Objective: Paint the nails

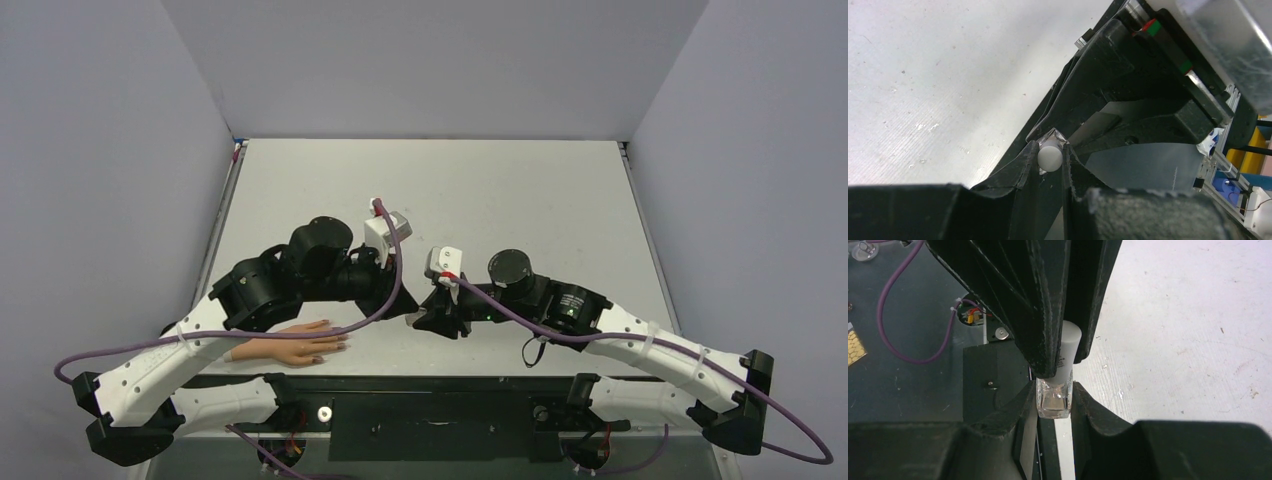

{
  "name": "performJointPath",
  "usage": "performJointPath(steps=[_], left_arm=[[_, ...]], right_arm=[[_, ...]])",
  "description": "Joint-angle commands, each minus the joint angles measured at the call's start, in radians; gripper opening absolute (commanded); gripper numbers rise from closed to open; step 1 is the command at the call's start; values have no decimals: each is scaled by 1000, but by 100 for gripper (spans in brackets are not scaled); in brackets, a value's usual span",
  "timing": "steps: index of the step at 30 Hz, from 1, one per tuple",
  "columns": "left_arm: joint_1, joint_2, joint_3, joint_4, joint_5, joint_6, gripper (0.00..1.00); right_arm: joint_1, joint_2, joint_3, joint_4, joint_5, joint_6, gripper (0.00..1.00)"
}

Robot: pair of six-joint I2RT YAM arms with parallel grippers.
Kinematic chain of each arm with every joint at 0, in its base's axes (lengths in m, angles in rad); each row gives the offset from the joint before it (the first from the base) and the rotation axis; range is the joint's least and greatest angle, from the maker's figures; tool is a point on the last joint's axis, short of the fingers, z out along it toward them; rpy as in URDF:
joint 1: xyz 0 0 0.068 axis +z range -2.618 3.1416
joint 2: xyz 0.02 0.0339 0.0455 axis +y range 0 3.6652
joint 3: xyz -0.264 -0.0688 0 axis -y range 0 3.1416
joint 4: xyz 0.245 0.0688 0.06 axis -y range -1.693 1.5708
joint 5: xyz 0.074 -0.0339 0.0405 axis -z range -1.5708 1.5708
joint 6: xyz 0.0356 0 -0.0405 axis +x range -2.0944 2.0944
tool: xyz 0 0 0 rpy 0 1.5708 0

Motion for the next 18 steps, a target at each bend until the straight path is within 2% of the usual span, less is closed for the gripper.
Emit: performJointPath(steps=[1,12,18], left_arm=[[-5,-11,-23,39,61,32,0],[-14,-17,-45,40,152,142,0],[-14,-43,-53,61,250,218,0]], right_arm=[[5,14,75,41,4,-28,0],[3,62,170,-51,-53,-51,0],[-6,64,197,-61,-132,-49,0]])
